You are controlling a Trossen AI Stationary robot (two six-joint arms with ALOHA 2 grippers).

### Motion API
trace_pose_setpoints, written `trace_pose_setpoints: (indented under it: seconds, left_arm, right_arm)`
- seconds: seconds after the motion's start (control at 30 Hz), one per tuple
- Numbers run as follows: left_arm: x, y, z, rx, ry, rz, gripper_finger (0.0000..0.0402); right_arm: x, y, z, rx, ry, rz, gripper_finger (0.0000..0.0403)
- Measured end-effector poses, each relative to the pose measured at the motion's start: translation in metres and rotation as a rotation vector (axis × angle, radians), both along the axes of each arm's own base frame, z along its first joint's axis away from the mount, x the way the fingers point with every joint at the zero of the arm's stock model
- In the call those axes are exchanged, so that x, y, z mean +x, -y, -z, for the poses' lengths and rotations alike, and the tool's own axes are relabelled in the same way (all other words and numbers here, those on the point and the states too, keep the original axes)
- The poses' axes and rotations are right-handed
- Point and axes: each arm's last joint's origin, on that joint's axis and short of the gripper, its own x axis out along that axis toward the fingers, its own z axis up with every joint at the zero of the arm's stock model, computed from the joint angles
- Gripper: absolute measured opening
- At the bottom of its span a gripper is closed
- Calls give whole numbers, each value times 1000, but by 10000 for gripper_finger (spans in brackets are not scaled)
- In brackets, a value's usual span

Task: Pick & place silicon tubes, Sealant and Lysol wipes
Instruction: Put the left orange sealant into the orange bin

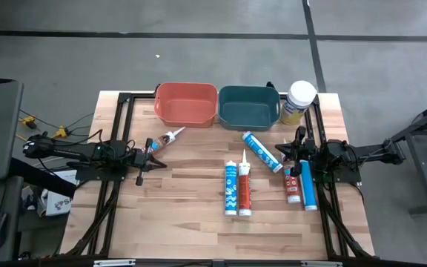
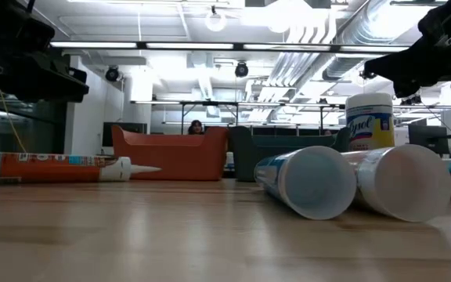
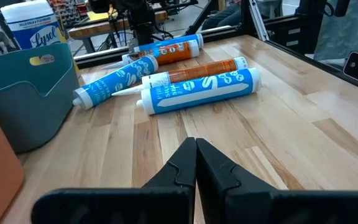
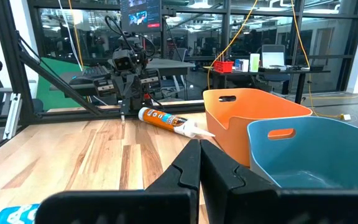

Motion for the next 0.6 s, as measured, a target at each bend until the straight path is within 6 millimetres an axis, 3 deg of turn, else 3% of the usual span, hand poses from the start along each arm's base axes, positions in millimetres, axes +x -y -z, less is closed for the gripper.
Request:
trace_pose_setpoints:
  seconds: [0.27, 0.6]
  left_arm:
    - [1, -3, -2, 19, 22, -120, 0]
    - [1, -4, -5, 14, 59, -130, 0]
  right_arm:
    - [0, 0, 0, 0, 1, 0, 1]
    - [0, 0, 0, 0, 0, 0, 1]
